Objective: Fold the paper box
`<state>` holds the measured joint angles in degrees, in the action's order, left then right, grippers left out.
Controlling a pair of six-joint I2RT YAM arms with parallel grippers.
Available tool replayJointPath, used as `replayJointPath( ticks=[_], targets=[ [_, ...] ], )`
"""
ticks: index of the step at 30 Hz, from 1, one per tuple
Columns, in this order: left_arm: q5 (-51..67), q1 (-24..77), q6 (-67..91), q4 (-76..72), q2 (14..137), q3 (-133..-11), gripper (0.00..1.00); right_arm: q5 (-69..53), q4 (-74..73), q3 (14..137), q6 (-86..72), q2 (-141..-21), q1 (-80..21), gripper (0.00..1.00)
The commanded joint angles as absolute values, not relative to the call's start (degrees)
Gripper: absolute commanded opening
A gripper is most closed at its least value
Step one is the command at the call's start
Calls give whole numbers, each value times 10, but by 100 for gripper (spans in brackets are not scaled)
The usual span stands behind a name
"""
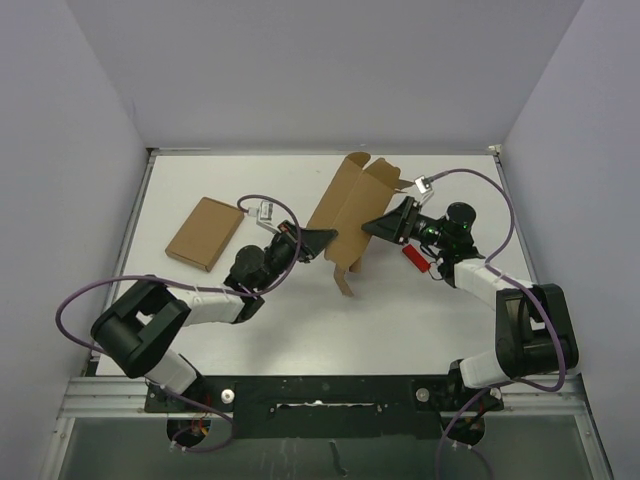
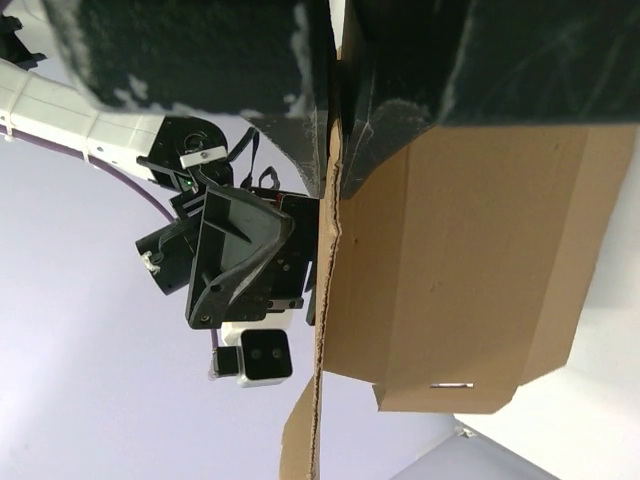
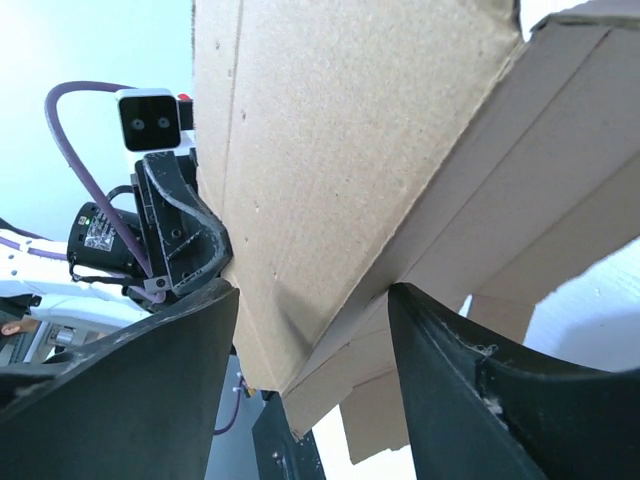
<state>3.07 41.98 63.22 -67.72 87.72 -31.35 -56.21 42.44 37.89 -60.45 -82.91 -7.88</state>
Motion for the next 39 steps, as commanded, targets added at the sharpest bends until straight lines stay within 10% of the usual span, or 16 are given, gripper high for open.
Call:
replayJointPath(
  ticks=[1,18,24,30,39],
  targets=[
    [38,425,648,-724,898,-333,0,-573,482,377,-615,-816,-75,60],
    [33,424,640,-705,910,-330,0,-567,444,379,-578,-818,-71,0],
    [36,424,634,-712,910,-325,0,-568,439,379,-577,-819,-69,1],
    [64,415,630,-718,906,-323,0,-563,405,386,-579,-816,-46,41],
    [126,402,636,-703,913,-339,0,-561,414,383,-602,-810,-2,44]
  ],
)
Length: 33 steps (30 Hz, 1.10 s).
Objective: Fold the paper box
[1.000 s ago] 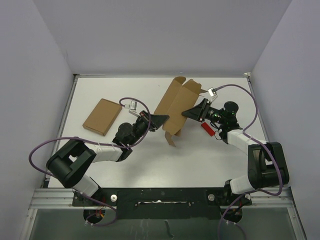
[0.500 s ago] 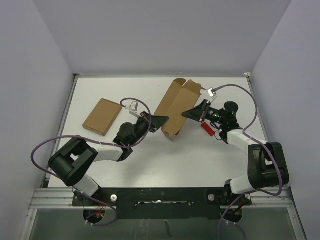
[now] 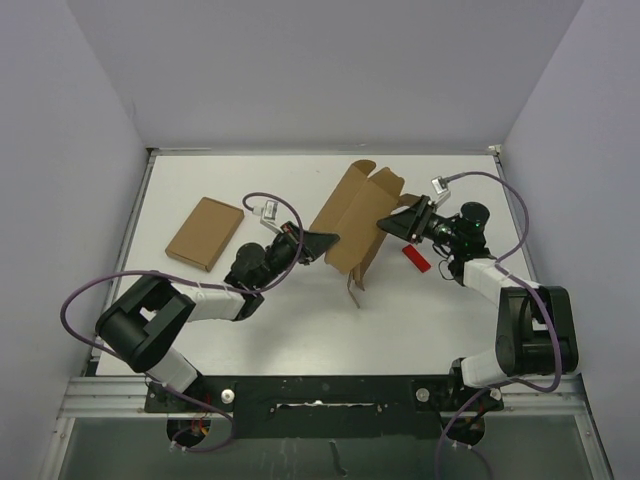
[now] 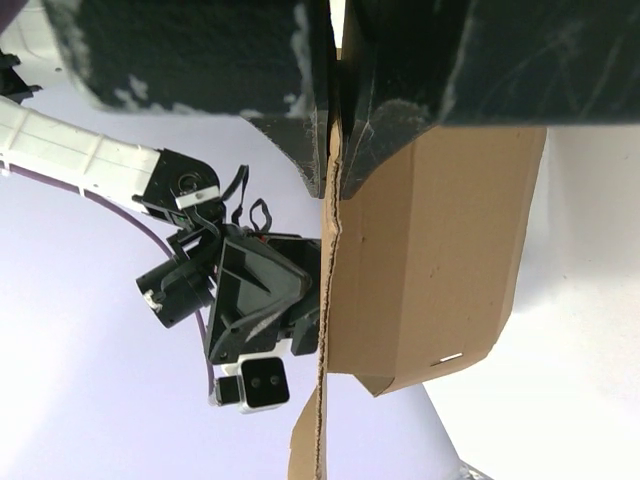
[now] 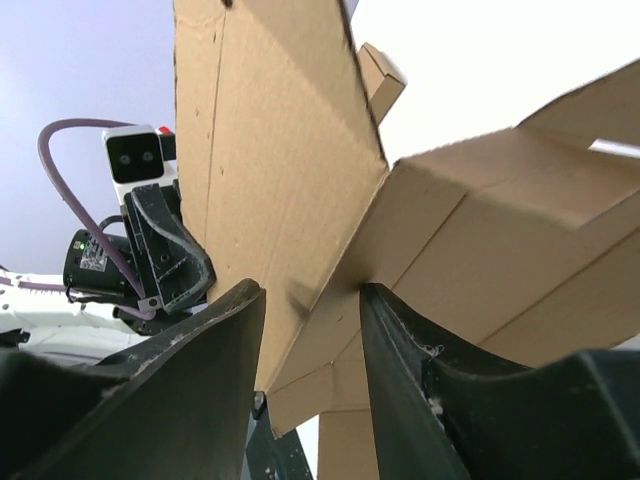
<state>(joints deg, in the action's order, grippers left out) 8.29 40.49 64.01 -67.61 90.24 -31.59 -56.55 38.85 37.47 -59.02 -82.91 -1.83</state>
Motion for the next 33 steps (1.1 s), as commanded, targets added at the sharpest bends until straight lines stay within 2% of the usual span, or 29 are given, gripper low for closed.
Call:
replayJointPath(
  ticks=[1,12,18,21,23,25,27,33],
  targets=[
    [129,401,638,-703,915,-340,0,-561,414,382,-604,-809,4,43],
    [209,399,651,-698,948,-385,0,-561,397,386,-592,-818,12,38],
    [210,394,650,-689,943,-384,0,-565,408,384,-591,-818,13,14],
    [209,389,648,-687,935,-379,0,-566,410,384,-592,-818,12,10],
    [210,385,646,-686,929,-377,0,-573,410,386,-594,-823,11,16],
    [214,380,646,-686,922,-374,0,-586,410,391,-596,-828,11,37],
    [220,370,648,-685,910,-370,0,-603,410,399,-584,-830,11,51],
    [238,328,650,-644,842,-345,0,-679,406,425,-500,-819,6,65]
  ],
)
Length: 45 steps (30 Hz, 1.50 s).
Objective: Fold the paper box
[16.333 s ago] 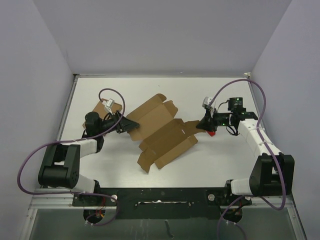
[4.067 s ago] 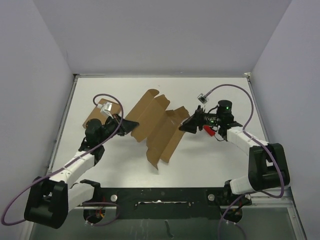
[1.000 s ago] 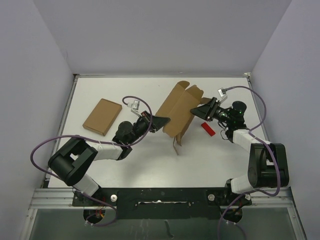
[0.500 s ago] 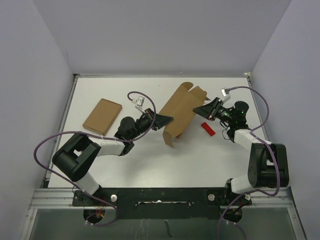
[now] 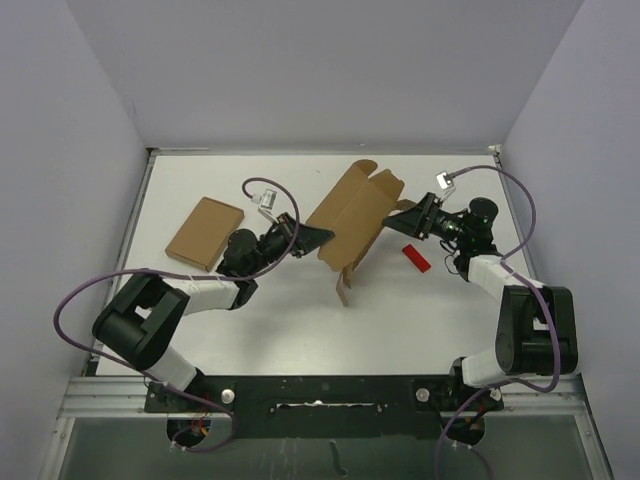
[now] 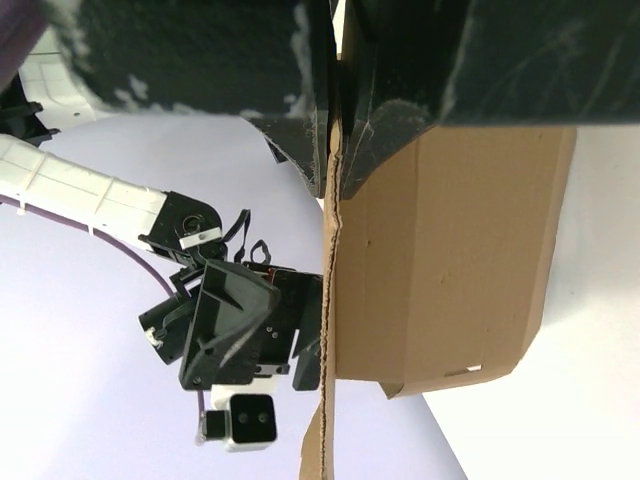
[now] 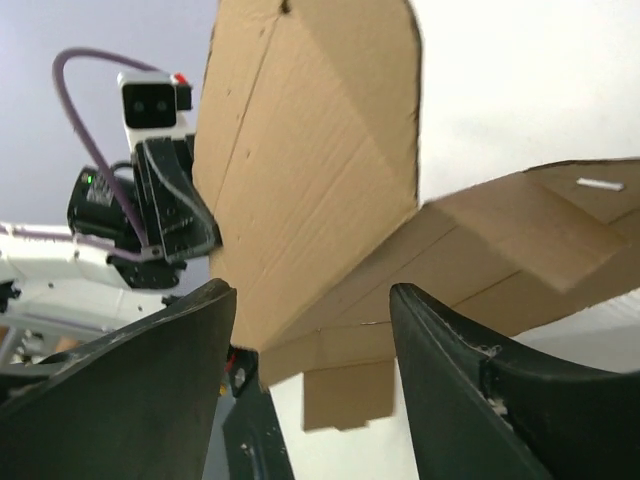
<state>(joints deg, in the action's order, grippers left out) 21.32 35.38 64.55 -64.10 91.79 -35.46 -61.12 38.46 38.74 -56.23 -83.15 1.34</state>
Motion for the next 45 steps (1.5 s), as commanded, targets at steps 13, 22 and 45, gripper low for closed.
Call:
replayJointPath(
  ticks=[13,22,45],
  targets=[
    [400,155,705,-534,764,-288,0,-760,79,512,-152,-760,0,69],
    [432,120,549,-353,717,-316,0,-618,-143,553,128,-783,-12,71],
    [407,120,297,-142,581,-330,0,-527,-108,544,320,-888,-79,99]
  ],
)
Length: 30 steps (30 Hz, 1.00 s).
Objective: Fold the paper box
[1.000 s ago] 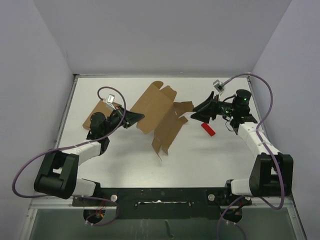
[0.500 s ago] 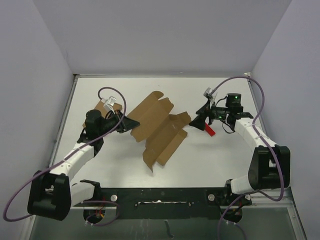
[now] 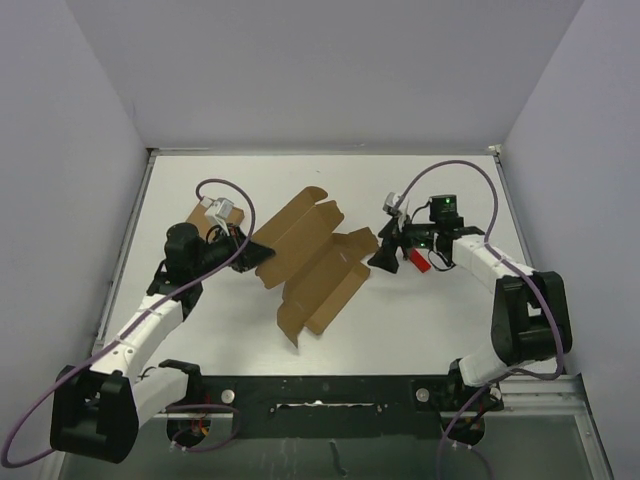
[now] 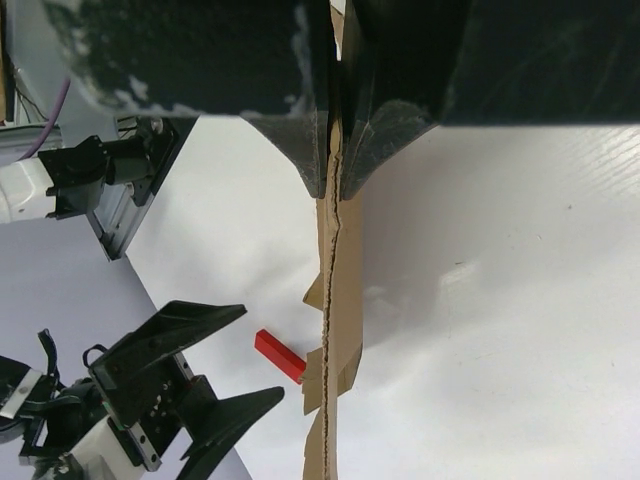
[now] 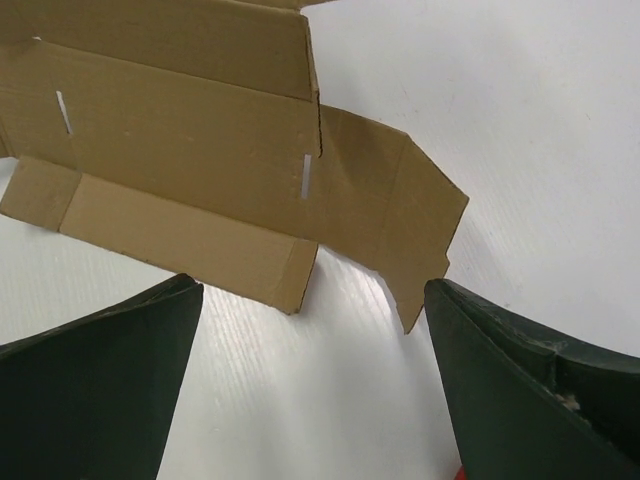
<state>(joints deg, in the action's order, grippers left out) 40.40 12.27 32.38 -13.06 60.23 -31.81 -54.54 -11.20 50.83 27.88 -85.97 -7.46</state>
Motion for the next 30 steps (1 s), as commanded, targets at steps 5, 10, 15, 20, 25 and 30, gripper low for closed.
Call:
replayJointPath(
  ticks=[5,10,15,20,25,30],
  targets=[
    [411,121,297,-151,579,-327,0,-501,-116,570,328,-927,-104,90],
    [416,120,295,-152,577,-330,0,-470,-92,590,313,-952,-110,80],
    [421,120,292,-152,582,-335,0,-474,-100,618,304,-988,-111,56],
    [422,120,289,-153,583,-336,0,-470,-102,624,300,-993,-110,25],
    [428,120,284,-150,586,-344,0,-488,-115,627,302,-985,-107,5],
    [434,120,284,-140,586,-356,0,-545,-149,641,286,-961,-93,0]
  ],
)
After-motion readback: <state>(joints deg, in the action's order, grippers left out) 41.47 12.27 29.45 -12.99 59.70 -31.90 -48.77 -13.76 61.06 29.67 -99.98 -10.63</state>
